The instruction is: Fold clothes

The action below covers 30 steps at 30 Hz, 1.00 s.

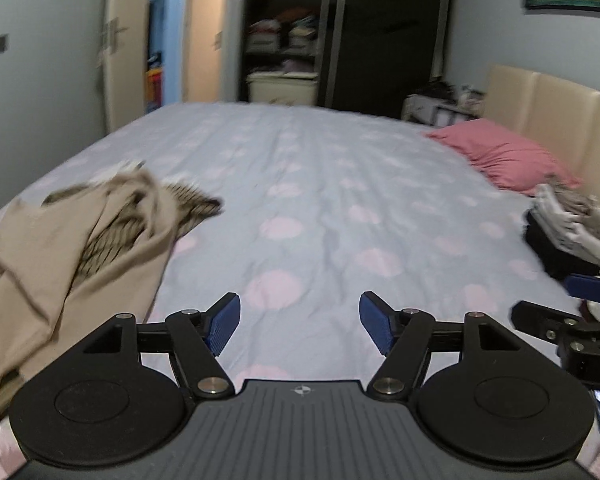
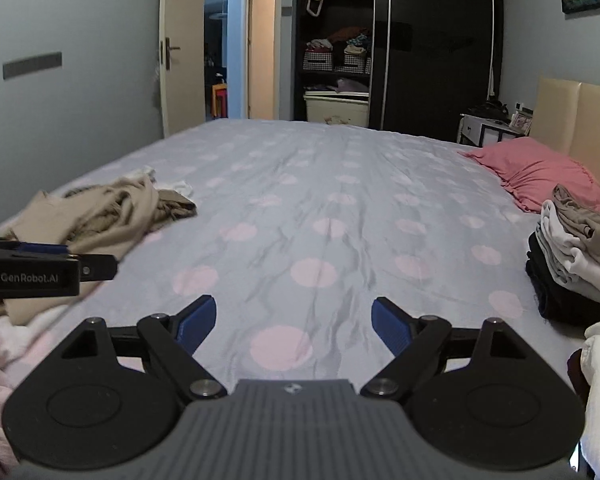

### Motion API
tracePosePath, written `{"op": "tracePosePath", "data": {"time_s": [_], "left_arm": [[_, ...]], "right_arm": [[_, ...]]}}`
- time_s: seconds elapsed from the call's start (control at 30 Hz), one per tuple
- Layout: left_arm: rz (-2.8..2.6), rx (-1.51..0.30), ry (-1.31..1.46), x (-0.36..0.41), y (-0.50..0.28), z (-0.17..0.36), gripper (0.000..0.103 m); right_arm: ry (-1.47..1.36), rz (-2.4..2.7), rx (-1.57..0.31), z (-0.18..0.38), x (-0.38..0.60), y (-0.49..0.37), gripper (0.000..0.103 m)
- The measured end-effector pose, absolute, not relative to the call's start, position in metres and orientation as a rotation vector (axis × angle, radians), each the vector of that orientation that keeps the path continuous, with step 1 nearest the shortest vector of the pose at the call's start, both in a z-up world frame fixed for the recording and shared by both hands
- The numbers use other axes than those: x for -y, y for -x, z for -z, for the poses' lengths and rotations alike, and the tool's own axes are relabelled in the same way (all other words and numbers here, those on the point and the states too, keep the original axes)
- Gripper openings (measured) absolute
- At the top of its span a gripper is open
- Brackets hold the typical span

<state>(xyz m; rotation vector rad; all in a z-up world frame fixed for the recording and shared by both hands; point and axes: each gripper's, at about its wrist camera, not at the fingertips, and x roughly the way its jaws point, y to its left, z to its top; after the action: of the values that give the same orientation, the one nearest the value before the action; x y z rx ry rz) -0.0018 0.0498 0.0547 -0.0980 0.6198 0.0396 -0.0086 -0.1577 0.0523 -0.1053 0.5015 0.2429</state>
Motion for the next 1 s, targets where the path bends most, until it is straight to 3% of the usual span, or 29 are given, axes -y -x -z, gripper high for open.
{"op": "tracePosePath", "data": {"time_s": [0.33,1.0], "left_arm": [[-0.060,-0.663,0.053,-0.037,-0.012,-0.041,0.068],[-0.053,-0.699,-0.029,-0.011,-0.033,-0.019,0.071]], "right_arm": [[0.069,-0.223,-0.572,-0.015,0.164,-0.009,0.089],[0.016,-0.224,-0.568,0.001,0.173,-0.010,0.093]]}}
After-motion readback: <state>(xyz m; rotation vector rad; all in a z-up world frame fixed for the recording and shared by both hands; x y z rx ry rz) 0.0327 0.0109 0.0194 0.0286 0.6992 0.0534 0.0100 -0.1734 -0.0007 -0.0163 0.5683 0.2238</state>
